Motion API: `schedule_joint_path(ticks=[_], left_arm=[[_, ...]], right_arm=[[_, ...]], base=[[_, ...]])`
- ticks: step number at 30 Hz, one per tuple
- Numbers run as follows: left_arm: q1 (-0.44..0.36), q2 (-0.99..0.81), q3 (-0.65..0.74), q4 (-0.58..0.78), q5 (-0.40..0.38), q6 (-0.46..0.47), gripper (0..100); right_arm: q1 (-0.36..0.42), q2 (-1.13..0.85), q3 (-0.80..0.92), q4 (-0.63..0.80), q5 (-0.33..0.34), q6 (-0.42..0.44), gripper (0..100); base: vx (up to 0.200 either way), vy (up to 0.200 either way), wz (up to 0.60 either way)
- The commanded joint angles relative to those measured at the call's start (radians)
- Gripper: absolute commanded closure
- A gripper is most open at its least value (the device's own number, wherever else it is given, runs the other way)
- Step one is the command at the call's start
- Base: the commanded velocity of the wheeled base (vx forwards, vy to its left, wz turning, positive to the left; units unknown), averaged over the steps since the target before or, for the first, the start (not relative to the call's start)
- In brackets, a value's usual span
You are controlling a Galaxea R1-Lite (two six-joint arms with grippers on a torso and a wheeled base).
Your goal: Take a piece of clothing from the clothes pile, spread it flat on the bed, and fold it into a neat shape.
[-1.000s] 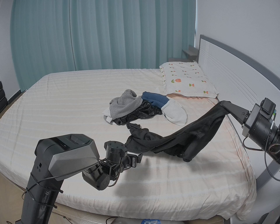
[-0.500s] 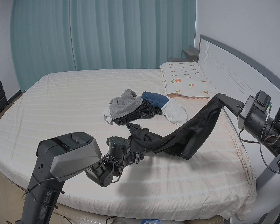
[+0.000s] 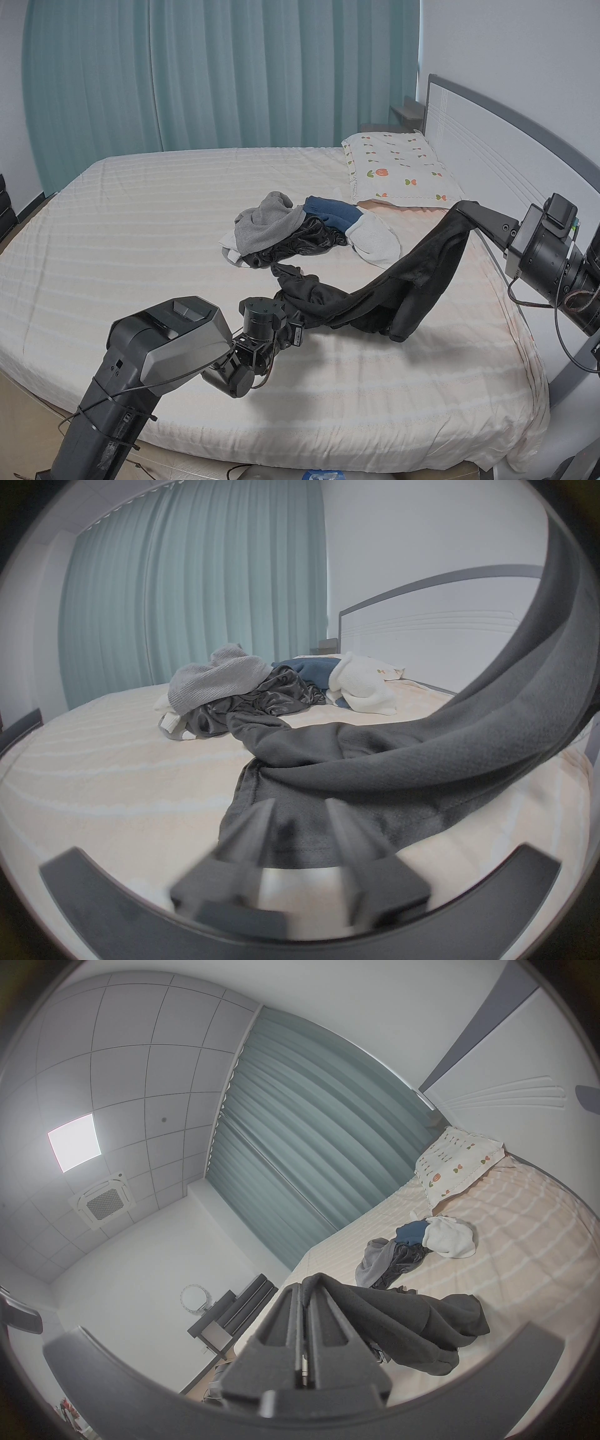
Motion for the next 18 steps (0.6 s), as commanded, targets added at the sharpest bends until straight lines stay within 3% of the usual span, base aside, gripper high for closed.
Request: schedule_joint_path(ticks=[1,11,18], left_arm=[[0.018,-0.022,0.015,-0.007,0.000,-0.047,100],[0.038,-0.251,0.272,0.011,0.013,-0.191,100],[0.036,-0.304,0.341,0.069,0.006,-0.203,100]], right_arm=[[-0.008,0.000,0.006,-0.002,0.001,0.004,100],[-0.063,0.032,0.013,-0.002,0.009,0.005,100],[-0.080,0.057,0.002,-0.011,-0.003,0.011,100]], base=[[0.000,0.000,0.00],[0.000,0.000,0.00],[0.000,0.000,0.00]])
